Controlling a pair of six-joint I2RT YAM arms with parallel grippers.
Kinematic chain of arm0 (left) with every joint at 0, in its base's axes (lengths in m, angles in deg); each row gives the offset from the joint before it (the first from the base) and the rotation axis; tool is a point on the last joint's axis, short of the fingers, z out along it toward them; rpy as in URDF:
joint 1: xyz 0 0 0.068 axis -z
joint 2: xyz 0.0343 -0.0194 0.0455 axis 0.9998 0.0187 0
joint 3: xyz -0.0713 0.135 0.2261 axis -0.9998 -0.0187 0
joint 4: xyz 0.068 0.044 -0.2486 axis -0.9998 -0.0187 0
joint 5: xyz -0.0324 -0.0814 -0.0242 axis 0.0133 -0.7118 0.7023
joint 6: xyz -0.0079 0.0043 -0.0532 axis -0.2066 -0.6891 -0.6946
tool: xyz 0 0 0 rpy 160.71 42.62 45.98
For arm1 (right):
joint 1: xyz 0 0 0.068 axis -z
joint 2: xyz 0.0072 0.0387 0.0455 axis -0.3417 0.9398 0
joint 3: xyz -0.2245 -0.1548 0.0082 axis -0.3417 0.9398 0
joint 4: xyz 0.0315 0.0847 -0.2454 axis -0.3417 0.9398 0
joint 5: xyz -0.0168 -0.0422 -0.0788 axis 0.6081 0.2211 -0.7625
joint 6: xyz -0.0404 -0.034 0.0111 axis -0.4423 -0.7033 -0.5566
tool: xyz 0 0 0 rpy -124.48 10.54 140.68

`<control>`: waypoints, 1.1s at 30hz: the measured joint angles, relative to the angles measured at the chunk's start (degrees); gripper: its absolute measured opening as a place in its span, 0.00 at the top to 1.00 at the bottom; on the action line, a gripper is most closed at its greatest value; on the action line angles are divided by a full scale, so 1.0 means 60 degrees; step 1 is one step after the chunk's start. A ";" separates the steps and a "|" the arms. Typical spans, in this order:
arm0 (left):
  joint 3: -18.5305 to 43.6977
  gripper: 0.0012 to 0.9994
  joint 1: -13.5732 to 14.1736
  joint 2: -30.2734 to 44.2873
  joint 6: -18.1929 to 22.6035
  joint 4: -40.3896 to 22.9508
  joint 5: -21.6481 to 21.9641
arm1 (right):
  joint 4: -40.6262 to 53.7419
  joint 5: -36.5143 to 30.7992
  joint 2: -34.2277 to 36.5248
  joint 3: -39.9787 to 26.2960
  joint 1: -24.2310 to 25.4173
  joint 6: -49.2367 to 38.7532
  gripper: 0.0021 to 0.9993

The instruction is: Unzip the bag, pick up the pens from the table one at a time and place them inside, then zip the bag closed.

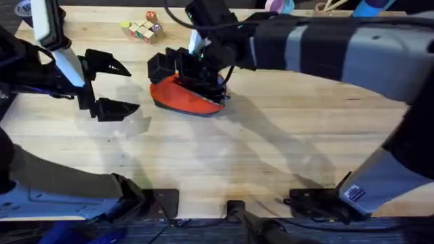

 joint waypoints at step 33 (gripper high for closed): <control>0.0000 0.01 0.0000 0.0000 0.0001 0.0002 0.0000 | -0.1589 0.1547 0.0300 0.0000 0.0044 -0.0388 0.00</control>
